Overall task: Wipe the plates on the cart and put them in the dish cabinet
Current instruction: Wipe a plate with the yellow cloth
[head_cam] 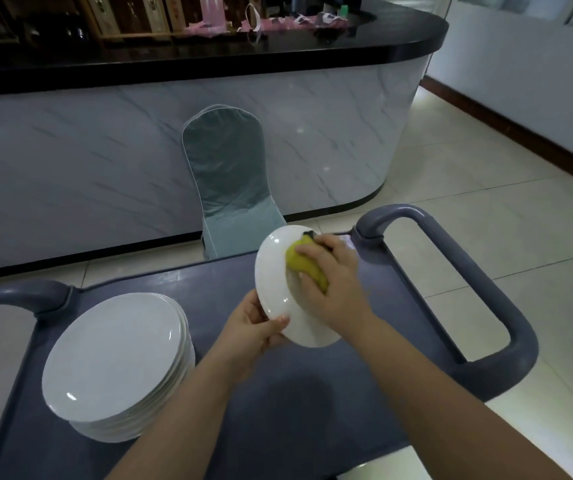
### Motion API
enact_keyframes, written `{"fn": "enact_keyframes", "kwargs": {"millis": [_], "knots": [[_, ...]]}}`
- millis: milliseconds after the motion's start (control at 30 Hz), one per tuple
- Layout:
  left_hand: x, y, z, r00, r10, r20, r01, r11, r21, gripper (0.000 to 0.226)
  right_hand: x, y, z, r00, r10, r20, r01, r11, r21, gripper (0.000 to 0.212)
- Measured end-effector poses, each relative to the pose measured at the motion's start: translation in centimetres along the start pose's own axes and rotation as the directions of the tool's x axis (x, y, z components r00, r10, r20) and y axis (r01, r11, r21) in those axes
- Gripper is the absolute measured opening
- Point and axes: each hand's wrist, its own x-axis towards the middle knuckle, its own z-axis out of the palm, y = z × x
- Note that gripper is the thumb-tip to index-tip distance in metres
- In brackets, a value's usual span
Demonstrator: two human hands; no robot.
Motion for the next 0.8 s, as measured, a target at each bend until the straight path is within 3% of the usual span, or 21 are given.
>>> {"fn": "enact_keyframes", "kwargs": {"millis": [100, 167, 200, 267, 333, 400, 433, 500, 567, 633, 700, 800], "knots": [[0.4, 1.3, -1.2, 0.999, 0.033, -0.008, -0.034, 0.999, -0.026, 0.058, -3.1, 0.3, -0.4, 0.974, -0.166, 0.157, 0.162, 0.986, 0.041, 0.04], [0.3, 1.9, -1.8, 0.999, 0.04, 0.015, -0.04, 0.999, 0.018, 0.054, -4.9, 3.1, -1.7, 0.961, -0.236, 0.142, 0.236, 0.972, 0.014, 0.041], [0.3, 1.9, -1.9, 0.999, 0.036, 0.034, -0.038, 0.998, 0.044, 0.053, -5.1, 4.4, -2.3, 0.975, -0.194, 0.108, 0.196, 0.981, -0.008, 0.04], [0.2, 1.7, -1.7, 0.997, 0.018, 0.076, -0.025, 0.996, 0.091, 0.055, -3.4, 6.2, -2.6, 0.999, 0.038, -0.004, -0.038, 0.999, -0.016, 0.037], [0.2, 1.5, -1.4, 0.995, -0.005, 0.097, -0.009, 0.99, 0.137, 0.059, 0.7, 6.3, -2.1, 0.958, 0.265, -0.11, -0.266, 0.964, 0.008, 0.037], [0.2, 1.5, -1.4, 0.991, -0.019, 0.13, -0.005, 0.983, 0.184, 0.057, 5.0, 4.3, -1.6, 0.936, 0.322, -0.142, -0.319, 0.947, 0.047, 0.036], [0.3, 1.6, -1.4, 0.99, -0.022, 0.142, -0.007, 0.979, 0.203, 0.055, 6.3, 2.7, -1.1, 0.959, 0.255, -0.126, -0.253, 0.967, 0.031, 0.037], [0.5, 1.9, -1.5, 0.988, -0.023, 0.151, -0.009, 0.978, 0.211, 0.051, 6.5, -0.9, 0.2, 1.0, -0.012, 0.027, 0.013, 1.0, -0.027, 0.039], [0.9, 2.0, -1.7, 0.994, -0.022, 0.109, 0.003, 0.985, 0.171, 0.049, 4.2, -4.0, 1.9, 0.913, -0.347, 0.217, 0.368, 0.928, -0.065, 0.036], [1.1, 1.8, -2.0, 0.998, -0.03, 0.061, 0.023, 0.992, 0.122, 0.051, 2.5, -4.9, 2.5, 0.777, -0.528, 0.343, 0.581, 0.812, -0.066, 0.03], [0.9, 1.3, -2.3, 0.995, -0.062, 0.074, 0.056, 0.995, 0.077, 0.05, 3.2, -4.1, 2.1, 0.778, -0.516, 0.359, 0.573, 0.817, -0.068, 0.031], [0.5, 0.7, -3.0, 0.988, -0.101, 0.118, 0.1, 0.995, 0.013, 0.051, 5.9, -1.8, 1.0, 0.959, -0.218, 0.181, 0.228, 0.973, -0.035, 0.033]]}}
